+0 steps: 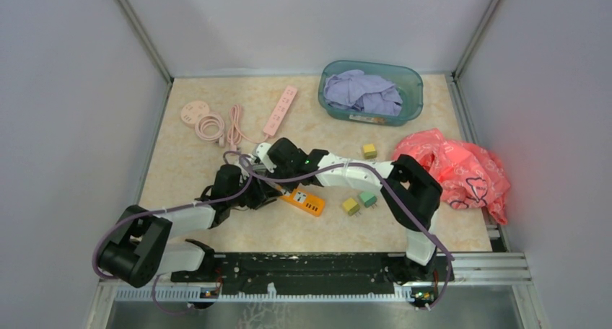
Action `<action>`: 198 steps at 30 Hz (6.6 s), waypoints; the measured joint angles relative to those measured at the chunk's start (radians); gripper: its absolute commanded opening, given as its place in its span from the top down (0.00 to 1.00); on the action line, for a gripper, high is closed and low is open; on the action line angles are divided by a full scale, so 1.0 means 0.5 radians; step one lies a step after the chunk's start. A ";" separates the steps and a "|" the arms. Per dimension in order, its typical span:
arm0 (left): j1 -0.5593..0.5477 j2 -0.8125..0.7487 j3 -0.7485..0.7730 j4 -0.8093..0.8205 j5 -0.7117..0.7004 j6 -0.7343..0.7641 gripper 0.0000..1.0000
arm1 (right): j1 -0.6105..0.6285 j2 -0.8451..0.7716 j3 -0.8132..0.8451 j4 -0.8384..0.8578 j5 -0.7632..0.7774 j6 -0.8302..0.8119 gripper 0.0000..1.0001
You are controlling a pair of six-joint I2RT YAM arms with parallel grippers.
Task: Insert the plug
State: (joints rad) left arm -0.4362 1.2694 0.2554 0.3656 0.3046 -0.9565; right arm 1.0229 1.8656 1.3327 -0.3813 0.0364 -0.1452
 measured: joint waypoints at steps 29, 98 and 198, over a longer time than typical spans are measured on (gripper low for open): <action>0.000 -0.690 0.013 -0.532 -0.229 0.194 0.16 | -0.396 -0.368 0.043 -0.420 0.051 0.027 0.27; -0.309 -0.957 0.318 -0.608 -0.198 0.375 0.09 | -0.624 -0.747 -0.527 0.202 -0.150 0.824 0.83; -0.322 -0.806 0.300 0.320 0.413 1.012 1.00 | -0.768 -1.550 -0.850 0.584 -1.447 0.316 0.20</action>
State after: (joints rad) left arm -0.5972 0.8665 0.4053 0.5255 0.5110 -0.4507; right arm 0.6388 1.0904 0.9077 -0.0895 -0.6868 0.0128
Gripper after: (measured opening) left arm 0.348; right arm 0.808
